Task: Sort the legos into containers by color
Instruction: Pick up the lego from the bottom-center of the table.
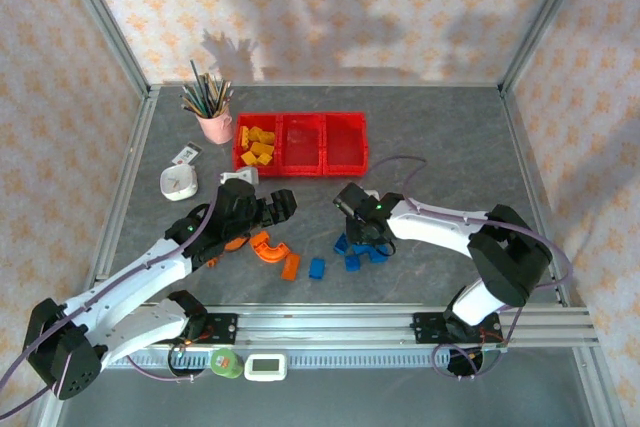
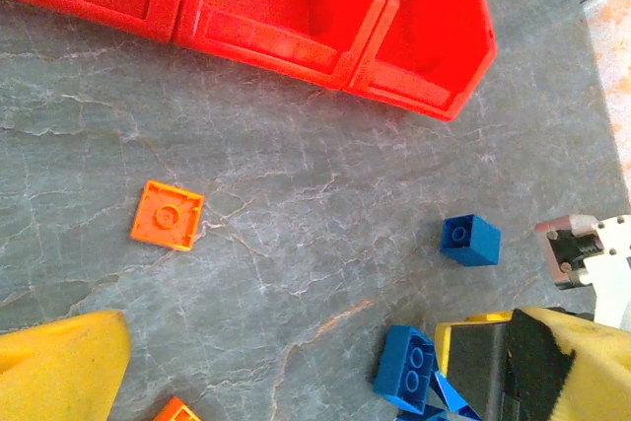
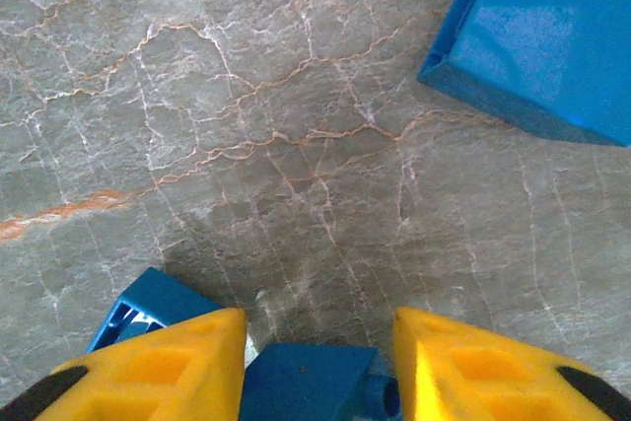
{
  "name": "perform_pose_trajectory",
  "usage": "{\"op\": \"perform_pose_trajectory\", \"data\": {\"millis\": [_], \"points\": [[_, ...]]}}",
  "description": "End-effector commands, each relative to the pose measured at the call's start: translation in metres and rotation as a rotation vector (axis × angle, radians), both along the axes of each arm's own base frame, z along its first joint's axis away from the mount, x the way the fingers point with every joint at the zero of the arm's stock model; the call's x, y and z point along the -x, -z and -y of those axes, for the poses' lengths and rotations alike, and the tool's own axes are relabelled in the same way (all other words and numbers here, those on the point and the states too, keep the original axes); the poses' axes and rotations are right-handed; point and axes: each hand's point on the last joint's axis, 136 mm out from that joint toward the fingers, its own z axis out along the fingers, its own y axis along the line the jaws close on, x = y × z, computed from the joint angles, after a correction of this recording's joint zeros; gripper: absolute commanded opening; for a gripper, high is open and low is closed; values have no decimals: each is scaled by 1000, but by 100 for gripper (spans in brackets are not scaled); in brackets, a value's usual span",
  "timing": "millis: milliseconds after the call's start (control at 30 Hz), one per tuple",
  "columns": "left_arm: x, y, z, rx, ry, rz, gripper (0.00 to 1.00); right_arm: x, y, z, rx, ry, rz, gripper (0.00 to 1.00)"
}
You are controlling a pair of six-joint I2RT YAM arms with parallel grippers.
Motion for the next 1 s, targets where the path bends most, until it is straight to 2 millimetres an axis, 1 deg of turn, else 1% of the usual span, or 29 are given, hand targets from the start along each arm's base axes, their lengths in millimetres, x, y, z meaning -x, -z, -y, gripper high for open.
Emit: {"op": "perform_pose_trajectory", "data": {"millis": [0, 233, 300, 400, 600, 733, 833, 967], "points": [[-1, -5, 5, 12, 15, 14, 99, 1, -8, 1, -6, -3, 24, 41], [-2, -7, 6, 11, 16, 16, 99, -5, -23, -4, -30, -8, 56, 41], [-2, -8, 5, 10, 16, 15, 99, -6, -24, -4, -26, -18, 58, 42], [0, -10, 5, 11, 18, 15, 99, 2, -19, -3, -17, -51, 21, 43], [2, -11, 3, 16, 14, 17, 99, 21, -14, 8, -5, -101, -19, 56], [2, -10, 3, 14, 14, 16, 99, 26, -10, 6, 2, -139, -34, 63], [2, -10, 4, 14, 15, 11, 99, 28, -5, 5, 28, -156, -42, 64], [2, -11, 2, 14, 8, 15, 99, 27, 2, 7, 58, -171, -49, 64]]}}
